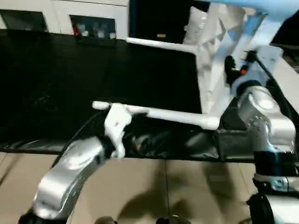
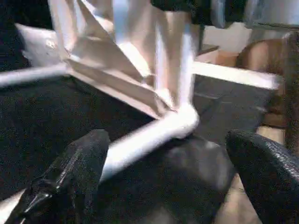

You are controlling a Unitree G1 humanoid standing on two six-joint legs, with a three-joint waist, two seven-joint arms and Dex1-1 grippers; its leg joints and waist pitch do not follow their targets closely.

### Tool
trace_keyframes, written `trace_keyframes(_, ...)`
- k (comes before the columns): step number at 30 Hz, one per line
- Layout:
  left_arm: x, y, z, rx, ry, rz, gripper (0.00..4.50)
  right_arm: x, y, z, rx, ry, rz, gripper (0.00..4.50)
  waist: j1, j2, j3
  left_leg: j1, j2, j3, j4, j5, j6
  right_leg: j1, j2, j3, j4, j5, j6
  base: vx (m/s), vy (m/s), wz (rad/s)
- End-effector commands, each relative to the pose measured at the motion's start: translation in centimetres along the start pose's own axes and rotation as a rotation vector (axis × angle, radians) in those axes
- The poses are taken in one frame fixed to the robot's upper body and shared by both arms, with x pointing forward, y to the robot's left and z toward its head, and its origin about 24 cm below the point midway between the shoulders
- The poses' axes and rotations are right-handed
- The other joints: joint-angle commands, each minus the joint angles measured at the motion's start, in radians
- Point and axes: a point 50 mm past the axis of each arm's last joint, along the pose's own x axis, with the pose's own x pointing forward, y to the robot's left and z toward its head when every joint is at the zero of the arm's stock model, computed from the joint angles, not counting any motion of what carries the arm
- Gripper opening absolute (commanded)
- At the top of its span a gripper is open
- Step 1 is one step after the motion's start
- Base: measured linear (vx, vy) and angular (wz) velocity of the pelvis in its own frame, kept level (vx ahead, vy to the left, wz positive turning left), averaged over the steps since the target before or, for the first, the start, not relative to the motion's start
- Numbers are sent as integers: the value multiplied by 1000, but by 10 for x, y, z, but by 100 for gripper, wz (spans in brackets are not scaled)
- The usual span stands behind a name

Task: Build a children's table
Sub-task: Flip table

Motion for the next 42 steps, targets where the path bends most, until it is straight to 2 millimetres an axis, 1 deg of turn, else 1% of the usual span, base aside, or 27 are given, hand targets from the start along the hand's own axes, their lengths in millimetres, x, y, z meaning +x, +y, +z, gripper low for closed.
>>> trace_keyframes(1, 1, 3, 6, 40, -11, 26, 450, 3, 2, 11, -58, -32, 18, 191, 1, -10, -73, -20, 15, 11, -59, -100, -10, 75, -50, 47, -100, -381, 45, 0, 0, 0)
trace_keyframes(2, 4, 7, 16, 73, -34, 51, 450, 7, 8, 11, -65, -20, 38, 261, -6, -11, -74, -23, 14, 10, -57, -99, -9, 74, -49, 45, -99, -387, 45, 0, 0, 0)
trace_keyframes(5, 8, 11, 34, 144, -73, 71, 450, 11, 20, 9, -89, -15, 116, 271, -14, -10, -76, -25, 16, 8, -55, -95, -5, 74, -49, 44, -95, -368, 30, 0, 0, 0)
trace_keyframes(6, 9, 12, 39, 167, -83, 78, 450, 12, 22, 8, -94, -14, 127, 283, -16, -13, -77, -28, 16, 8, -53, -92, -2, 76, -51, 44, -95, -357, 25, 0, 0, 0)
trace_keyframes(7, 10, 14, 47, 216, -92, 94, 450, 13, 22, 6, -109, -11, 126, 295, -18, -12, -77, -28, 18, 8, -53, -85, -3, 76, -52, 45, -92, -338, 17, 0, 0, 0)
trace_keyframes(8, 10, 17, 54, 270, -100, 112, 450, 13, 21, 6, -128, -15, 120, 309, -19, -16, -79, -28, 18, 7, -52, -76, -2, 77, -51, 45, -89, -320, 13, 0, 0, 0)
trace_keyframes(9, 10, 17, 55, 272, -100, 113, 450, 13, 21, 6, -129, -16, 120, 309, -19, -16, -79, -28, 18, 7, -52, -71, -2, 77, -51, 45, -87, -311, 11, 0, 0, 0)
trace_keyframes(10, 9, 18, 57, 287, -104, 119, 450, 13, 21, 6, -134, -20, 120, 316, -19, -16, -80, -27, 18, 7, -51, -65, -4, 78, -51, 45, -85, -297, 7, 0, 0, 0)
trace_keyframes(11, 9, 19, 61, 301, -113, 131, 450, 11, 21, 5, -140, -25, 123, 339, -19, -15, -80, -27, 19, 7, -51, -64, -5, 77, -51, 46, -84, -291, 2, 0, 0, 0)
trace_keyframes(13, 9, 21, 66, 318, -128, 144, 450, 9, 21, 2, -146, -33, 129, 347, -18, -15, -80, -27, 18, 9, -51, -60, -6, 77, -51, 47, -83, -273, -7, 0, 0, 0)
trace_keyframes(14, 8, 24, 75, 355, -155, 159, 450, 5, 20, -5, -182, -46, 117, 347, -16, -11, -80, -26, 20, 8, -52, -57, -9, 77, -51, 47, -81, -247, -21, 0, 0, 0)
trace_keyframes(15, 8, 25, 77, 365, -161, 161, 450, 4, 20, -7, -190, -50, 113, 358, -15, -9, -81, -25, 21, 7, -52, -53, -12, 78, -51, 47, -78, -228, -28, 0, 0, 0)
trace_keyframes(18, 8, 27, 84, 434, -171, 157, 450, 3, 15, -25, -157, -35, 55, 358, -16, -5, -80, -27, 19, 7, -53, -61, -16, 81, -51, 48, -76, -213, -40, 0, 0, 0)
trace_keyframes(22, 8, 28, 92, 507, -204, 159, 450, 3, 17, -40, -114, -15, 30, 358, -16, 2, -77, -23, 22, 5, -56, -97, -23, 77, -54, 47, -81, -253, -51, 0, 0, 0)
trace_keyframes(25, 8, 28, 98, 577, -244, 177, 450, 3, 19, -53, -98, 6, 23, 358, -16, -1, -77, -23, 20, 5, -56, -118, -23, 77, -55, 46, -86, -289, -40, 0, 0, 0)
trace_keyframes(26, 8, 28, 98, 590, -250, 181, 450, 3, 20, -55, -92, 7, 21, 342, -15, -3, -77, -24, 21, 4, -57, -119, -21, 76, -56, 45, -87, -299, -35, 0, 0, 0)
trace_keyframes(27, 7, 28, 101, 624, -269, 185, 450, 3, 20, -58, -88, 9, 17, 342, -15, -3, -76, -24, 21, 4, -57, -119, -22, 77, -56, 45, -85, -300, -36, 0, 0, 0)
trace_keyframes(28, 6, 28, 104, 661, -289, 197, 450, 4, 20, -60, -88, 11, 14, 324, -16, -2, -77, -24, 22, 3, -57, -120, -23, 76, -57, 45, -85, -299, -36, 0, 0, 0)
trace_keyframes(30, 5, 28, 109, 729, -316, 222, 450, 5, 20, -61, -89, 13, 11, 315, -15, 0, -77, -23, 24, 3, -57, -120, -25, 76, -57, 46, -83, -291, -40, 0, 0, 0)
trace_keyframes(31, 3, 29, 115, 823, -345, 262, 450, 6, 21, -63, -97, 16, 10, 292, -15, -8, -79, -24, 24, 3, -57, -114, -23, 78, -57, 46, -81, -276, -42, 0, 0, 0)
trace_keyframes(32, 1, 30, 120, 905, -370, 299, 450, 7, 21, -64, -104, 19, 10, 282, -15, -4, -78, -27, 24, 0, -57, -114, -18, 78, -55, 44, -83, -277, -35, 0, 0, 0)
trace_keyframes(34, -2, 29, 130, 1063, -419, 355, 450, 8, 22, -63, -121, 14, 15, 276, -15, -7, -82, -25, 25, 1, -55, -103, -19, 80, -59, 46, -78, -263, -36, 0, 0, 0)
trace_keyframes(35, -3, 29, 133, 1115, -434, 371, 450, 9, 23, -63, -132, 9, 19, 259, -13, -9, -82, -26, 25, 1, -55, -99, -17, 79, -58, 45, -80, -261, -36, 0, 0, 0)
trace_keyframes(36, -4, 30, 137, 1169, -450, 397, 450, 9, 23, -61, -143, 2, 23, 247, -12, -7, -82, -26, 26, 0, -55, -85, -22, 81, -61, 47, -74, -241, -43, 0, 0, 0)
trace_keyframes(39, -4, 35, 143, 1231, -460, 451, 450, 11, 24, -58, -173, -20, 30, 232, -12, -6, -81, -27, 26, 2, -54, -80, -29, 80, -61, 47, -69, -217, -61, 0, 0, 0)
trace_keyframes(41, 0, 45, 145, 1251, -424, 496, 450, 13, 25, -53, -210, -46, 43, 208, -11, -5, -80, -24, 22, 4, -53, -99, -27, 75, -60, 47, -76, -250, -59, 0, 0, 0)
trace_keyframes(42, 2, 52, 146, 1247, -398, 517, 450, 13, 26, -51, -228, -57, 52, 205, -10, -5, -80, -26, 21, 3, -53, -101, -28, 78, -62, 47, -74, -264, -55, 0, 0, 0)
